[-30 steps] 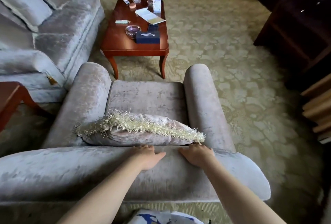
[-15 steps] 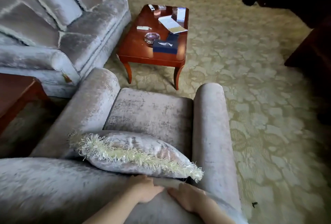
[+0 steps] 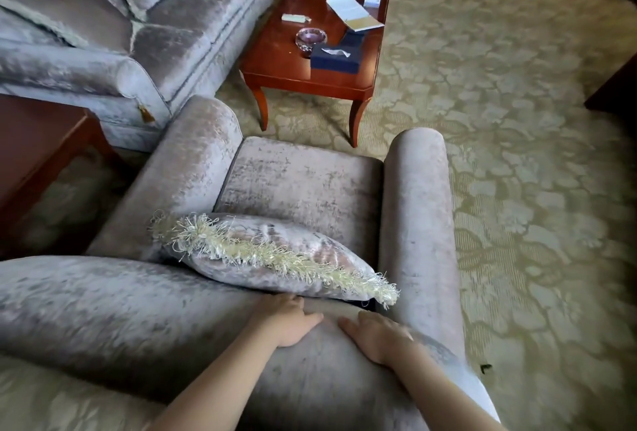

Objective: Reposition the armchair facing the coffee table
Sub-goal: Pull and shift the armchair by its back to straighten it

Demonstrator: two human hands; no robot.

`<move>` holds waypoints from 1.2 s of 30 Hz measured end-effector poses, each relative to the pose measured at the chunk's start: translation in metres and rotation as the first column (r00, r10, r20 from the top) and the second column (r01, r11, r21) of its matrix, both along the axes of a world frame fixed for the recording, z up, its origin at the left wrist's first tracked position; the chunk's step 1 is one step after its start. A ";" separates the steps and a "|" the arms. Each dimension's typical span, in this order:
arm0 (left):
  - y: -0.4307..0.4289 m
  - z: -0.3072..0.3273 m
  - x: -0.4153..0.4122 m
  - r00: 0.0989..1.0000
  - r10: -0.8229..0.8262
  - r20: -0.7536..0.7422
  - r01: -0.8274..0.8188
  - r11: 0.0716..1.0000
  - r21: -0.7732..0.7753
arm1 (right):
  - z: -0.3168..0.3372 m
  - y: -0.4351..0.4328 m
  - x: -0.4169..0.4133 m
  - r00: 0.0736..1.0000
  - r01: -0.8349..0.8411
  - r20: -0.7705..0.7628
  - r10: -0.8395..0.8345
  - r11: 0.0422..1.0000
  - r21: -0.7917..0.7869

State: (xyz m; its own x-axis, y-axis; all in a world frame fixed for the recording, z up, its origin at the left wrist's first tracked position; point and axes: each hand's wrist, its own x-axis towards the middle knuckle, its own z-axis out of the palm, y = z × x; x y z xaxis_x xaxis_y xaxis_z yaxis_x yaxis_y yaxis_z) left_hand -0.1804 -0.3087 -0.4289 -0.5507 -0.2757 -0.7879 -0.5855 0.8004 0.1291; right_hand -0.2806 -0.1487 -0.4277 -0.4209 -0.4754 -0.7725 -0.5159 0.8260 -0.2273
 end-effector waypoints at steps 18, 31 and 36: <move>0.004 0.011 -0.026 0.999 0.014 -0.040 -0.016 0.999 -0.034 | 0.003 0.007 -0.035 0.993 0.042 0.110 -0.039 0.999 -0.020; -0.034 0.021 0.014 0.980 0.019 -0.196 -0.020 1.000 0.000 | 0.005 -0.065 0.023 0.999 0.048 -0.018 -0.050 0.995 -0.082; -0.137 0.034 0.099 0.960 -0.003 -0.279 -0.015 0.998 -0.061 | 0.019 -0.159 0.086 0.998 0.022 -0.049 -0.030 0.987 -0.156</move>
